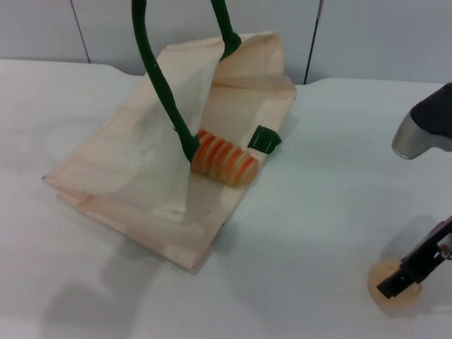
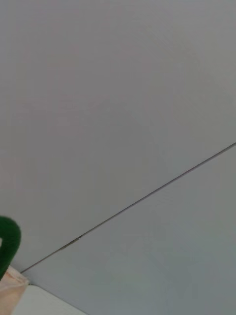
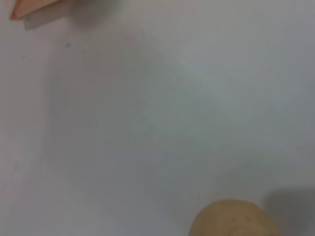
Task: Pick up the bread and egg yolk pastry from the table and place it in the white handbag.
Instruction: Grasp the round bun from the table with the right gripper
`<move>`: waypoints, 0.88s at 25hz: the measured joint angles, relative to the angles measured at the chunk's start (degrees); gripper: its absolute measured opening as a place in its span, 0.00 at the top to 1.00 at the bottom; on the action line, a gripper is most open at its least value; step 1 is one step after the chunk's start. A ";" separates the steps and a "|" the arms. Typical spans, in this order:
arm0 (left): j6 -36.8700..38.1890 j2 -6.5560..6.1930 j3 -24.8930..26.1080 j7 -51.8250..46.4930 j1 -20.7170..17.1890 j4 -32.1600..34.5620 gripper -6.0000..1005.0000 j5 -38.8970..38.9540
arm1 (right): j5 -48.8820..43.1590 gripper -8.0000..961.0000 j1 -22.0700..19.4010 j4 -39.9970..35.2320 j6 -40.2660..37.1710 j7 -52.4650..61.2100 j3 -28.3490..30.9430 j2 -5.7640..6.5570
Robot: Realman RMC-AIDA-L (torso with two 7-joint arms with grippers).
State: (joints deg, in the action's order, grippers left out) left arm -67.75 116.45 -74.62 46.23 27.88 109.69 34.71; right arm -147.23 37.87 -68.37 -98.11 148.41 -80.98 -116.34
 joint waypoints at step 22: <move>0.14 0.00 -0.61 0.00 -0.10 -0.80 0.84 0.00 | -0.37 0.28 1.43 2.13 2.86 0.89 -2.95 -0.01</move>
State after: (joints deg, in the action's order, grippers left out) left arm -67.60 116.45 -75.23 46.23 27.78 108.89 34.72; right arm -147.60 39.30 -66.24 -95.24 149.30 -83.93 -116.35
